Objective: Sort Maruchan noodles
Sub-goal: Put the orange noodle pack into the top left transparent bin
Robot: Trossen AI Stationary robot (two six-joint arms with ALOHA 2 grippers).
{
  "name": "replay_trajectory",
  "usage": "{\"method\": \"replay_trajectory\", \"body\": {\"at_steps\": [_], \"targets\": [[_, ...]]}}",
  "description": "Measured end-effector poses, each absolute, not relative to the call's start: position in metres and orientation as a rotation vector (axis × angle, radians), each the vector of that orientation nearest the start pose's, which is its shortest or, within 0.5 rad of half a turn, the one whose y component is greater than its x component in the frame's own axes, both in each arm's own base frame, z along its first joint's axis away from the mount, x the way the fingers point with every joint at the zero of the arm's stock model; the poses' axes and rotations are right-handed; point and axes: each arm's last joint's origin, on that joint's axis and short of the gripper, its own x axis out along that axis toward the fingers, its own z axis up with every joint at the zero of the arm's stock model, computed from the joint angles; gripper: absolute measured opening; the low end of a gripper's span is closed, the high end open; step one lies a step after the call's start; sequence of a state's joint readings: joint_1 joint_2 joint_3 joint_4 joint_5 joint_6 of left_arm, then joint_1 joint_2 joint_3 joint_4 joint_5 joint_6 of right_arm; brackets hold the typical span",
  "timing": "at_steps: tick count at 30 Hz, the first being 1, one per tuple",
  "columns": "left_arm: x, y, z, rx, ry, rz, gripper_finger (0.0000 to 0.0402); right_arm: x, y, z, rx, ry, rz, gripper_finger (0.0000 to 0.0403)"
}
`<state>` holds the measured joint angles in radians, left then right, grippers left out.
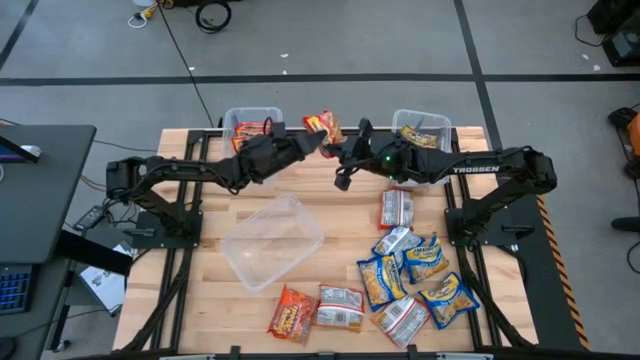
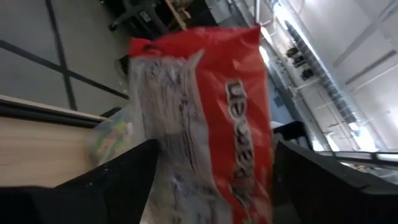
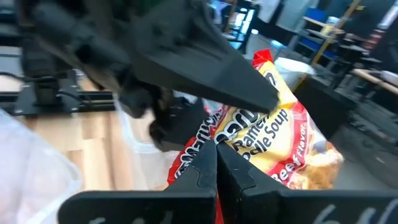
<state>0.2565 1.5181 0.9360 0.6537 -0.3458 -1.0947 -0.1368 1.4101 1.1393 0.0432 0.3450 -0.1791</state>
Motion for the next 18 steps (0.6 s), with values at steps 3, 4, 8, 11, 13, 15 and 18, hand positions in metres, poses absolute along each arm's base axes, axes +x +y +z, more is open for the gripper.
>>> {"method": "replay_trajectory", "body": {"at_steps": [3, 4, 8, 11, 13, 15, 18], "targets": [[0.3251, 0.0954, 0.2863, -1.06, -0.372, 0.526, 0.0329, 0.3185, -0.0533, 0.3329, -0.199, 0.286, -0.442, 0.0001], [0.3251, 0.0956, 0.2853, -1.057, -0.363, 0.534, 0.0328, 0.3185, -0.0534, 0.3319, -0.2, 0.295, -0.445, 0.0001], [0.3253, 0.0957, 0.2837, -1.052, -0.351, 0.542, 0.0305, 0.3183, -0.0536, 0.331, -0.201, 0.304, -0.451, 0.0004], [0.3253, 0.0957, 0.2825, -1.037, -0.335, 0.551, 0.0271, 0.3184, -0.0532, 0.3309, -0.199, 0.304, -0.446, 0.0014], [0.3253, 0.0957, 0.282, -1.009, -0.321, 0.557, 0.0243, 0.3184, -0.0531, 0.3311, -0.198, 0.303, -0.446, 0.0021], [0.3253, 0.0957, 0.2822, -0.988, -0.316, 0.558, 0.0212, 0.3186, -0.0532, 0.3308, -0.198, 0.304, -0.446, 0.0025], [0.3254, 0.0956, 0.2823, -0.965, -0.307, 0.555, 0.0165, 0.3191, -0.0533, 0.3301, -0.198, 0.306, -0.446, 0.0025]]}}
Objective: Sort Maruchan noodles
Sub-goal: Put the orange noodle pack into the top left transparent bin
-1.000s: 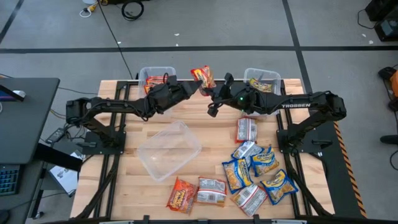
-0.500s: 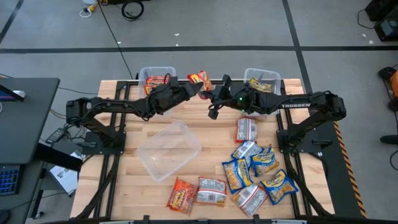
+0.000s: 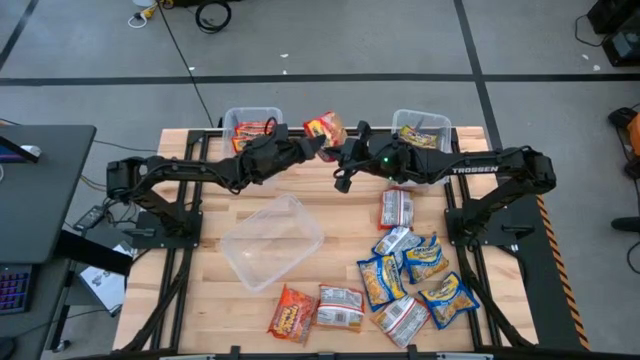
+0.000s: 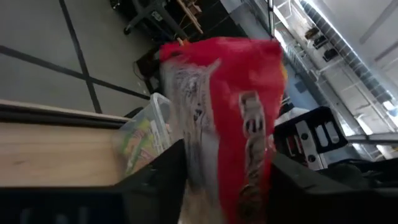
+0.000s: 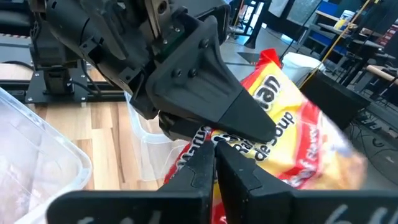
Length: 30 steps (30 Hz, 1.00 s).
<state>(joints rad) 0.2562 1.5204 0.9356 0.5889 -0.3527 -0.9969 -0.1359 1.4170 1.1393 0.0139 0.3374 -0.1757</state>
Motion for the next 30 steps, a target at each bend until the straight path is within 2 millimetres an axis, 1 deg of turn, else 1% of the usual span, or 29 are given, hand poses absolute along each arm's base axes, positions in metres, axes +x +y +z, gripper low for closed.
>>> {"method": "replay_trajectory", "body": {"at_steps": [2, 4, 7, 9, 11, 13, 15, 18, 20, 23, 27, 30], "targets": [[0.326, 0.095, 0.283, -0.944, -0.303, 0.541, 0.0141, 0.319, -0.053, 0.33, -0.198, 0.305, -0.446, 0.0026], [0.325, 0.095, 0.285, -0.923, -0.292, 0.532, 0.0128, 0.319, -0.053, 0.331, -0.198, 0.3, -0.453, 0.0031], [0.32, 0.097, 0.291, -0.876, -0.28, 0.524, 0.0125, 0.316, -0.052, 0.334, -0.186, 0.288, -0.455, 0.0052], [0.311, 0.102, 0.3, -0.84, -0.268, 0.508, 0.013, 0.309, -0.049, 0.343, -0.167, 0.256, -0.468, 0.0076], [0.297, 0.108, 0.311, -0.79, -0.223, 0.523, 0.0133, 0.297, -0.044, 0.356, -0.152, 0.221, -0.488, 0.0105], [0.281, 0.115, 0.325, -0.71, -0.118, 0.562, 0.0133, 0.284, -0.039, 0.364, -0.133, 0.218, -0.498, 0.0134], [0.265, 0.119, 0.344, -0.592, 0.003, 0.592, 0.0131, 0.27, -0.035, 0.37, -0.082, 0.231, -0.499, 0.0161], [0.238, 0.124, 0.37, -0.404, 0.238, 0.637, 0.013, 0.253, -0.029, 0.372, -0.029, 0.283, -0.488, 0.0189], [0.221, 0.126, 0.381, -0.292, 0.435, 0.667, 0.013, 0.246, -0.024, 0.369, -0.014, 0.334, -0.476, 0.0197], [0.198, 0.133, 0.383, -0.175, 0.685, 0.705, 0.013, 0.243, -0.015, 0.367, 0.004, 0.365, -0.45, 0.0198], [0.174, 0.144, 0.37, -0.062, 0.953, 0.741, 0.0129, 0.247, 0.002, 0.365, 0.016, 0.355, -0.432, 0.0192], [0.167, 0.152, 0.361, 0.062, 1.065, 0.695, 0.0129, 0.25, 0.018, 0.361, 0.012, 0.361, -0.442, 0.019]]}}
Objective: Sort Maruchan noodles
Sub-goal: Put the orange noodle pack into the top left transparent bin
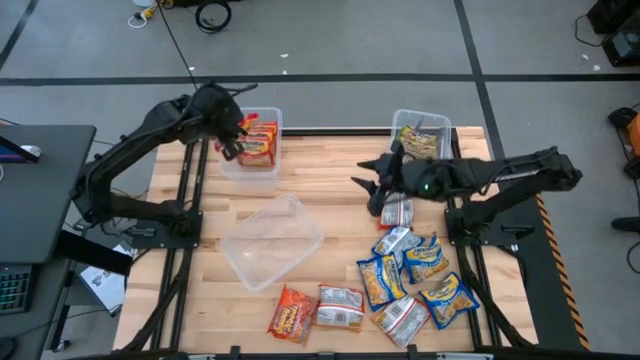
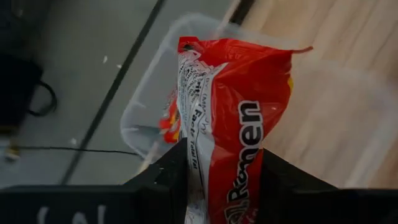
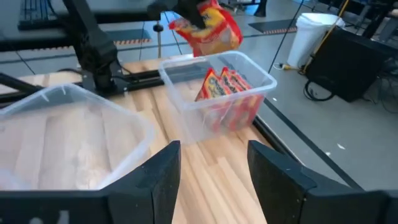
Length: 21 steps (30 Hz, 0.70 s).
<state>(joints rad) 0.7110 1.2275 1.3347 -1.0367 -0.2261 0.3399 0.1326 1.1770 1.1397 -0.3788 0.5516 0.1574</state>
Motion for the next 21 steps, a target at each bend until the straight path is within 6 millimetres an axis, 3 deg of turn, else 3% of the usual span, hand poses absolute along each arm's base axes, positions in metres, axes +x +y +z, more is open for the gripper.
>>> {"method": "replay_trajectory", "body": {"at_steps": [5, 11, 14, 21], "targets": [[0.17, 0.156, 0.34, 0.214, 1.151, 0.467, 0.0129, 0.254, 0.039, 0.353, -0.008, 0.382, -0.449, 0.019], [0.184, 0.164, 0.297, 0.27, 1.238, 0.291, 0.0129, 0.253, 0.05, 0.351, 0.044, 0.367, -0.459, 0.019], [0.191, 0.166, 0.273, 0.257, 1.308, 0.225, 0.0129, 0.253, 0.053, 0.35, 0.051, 0.363, -0.46, 0.019], [0.206, 0.168, 0.237, 0.188, 1.398, 0.125, 0.0128, 0.254, 0.054, 0.349, 0.082, 0.362, -0.463, 0.019]]}}
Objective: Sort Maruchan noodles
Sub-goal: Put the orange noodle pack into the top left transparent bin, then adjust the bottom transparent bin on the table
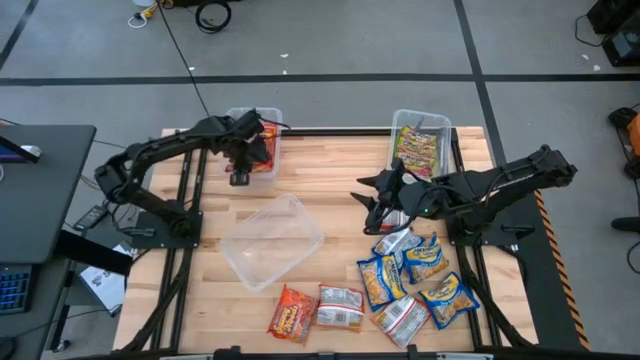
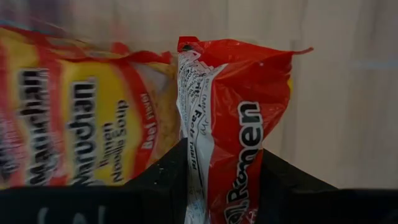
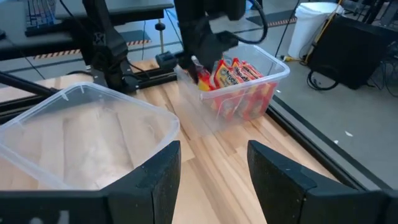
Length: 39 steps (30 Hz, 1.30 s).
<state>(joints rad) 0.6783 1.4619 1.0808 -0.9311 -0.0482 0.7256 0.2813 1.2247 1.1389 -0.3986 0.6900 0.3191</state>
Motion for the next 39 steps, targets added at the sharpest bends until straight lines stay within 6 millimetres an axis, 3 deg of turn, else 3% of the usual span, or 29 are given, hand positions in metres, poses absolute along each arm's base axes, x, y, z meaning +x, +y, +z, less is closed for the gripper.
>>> {"method": "replay_trajectory", "body": {"at_steps": [6, 18, 30, 35, 39], "targets": [[0.21, 0.172, 0.225, 0.113, 1.434, 0.163, 0.0141, 0.254, 0.056, 0.349, 0.098, 0.357, -0.458, 0.019], [0.216, 0.182, 0.231, 0.218, 1.442, 0.379, 0.0194, 0.254, 0.057, 0.348, 0.129, 0.362, -0.437, 0.019], [0.217, 0.187, 0.235, 0.229, 1.423, 0.53, 0.0181, 0.253, 0.06, 0.348, 0.126, 0.367, -0.426, 0.019], [0.213, 0.186, 0.25, 0.25, 1.392, 0.648, 0.018, 0.252, 0.06, 0.345, 0.113, 0.398, -0.43, 0.019], [0.206, 0.177, 0.284, 0.249, 1.291, 0.706, 0.018, 0.246, 0.059, 0.333, 0.066, 0.521, -0.4, 0.019]]}}
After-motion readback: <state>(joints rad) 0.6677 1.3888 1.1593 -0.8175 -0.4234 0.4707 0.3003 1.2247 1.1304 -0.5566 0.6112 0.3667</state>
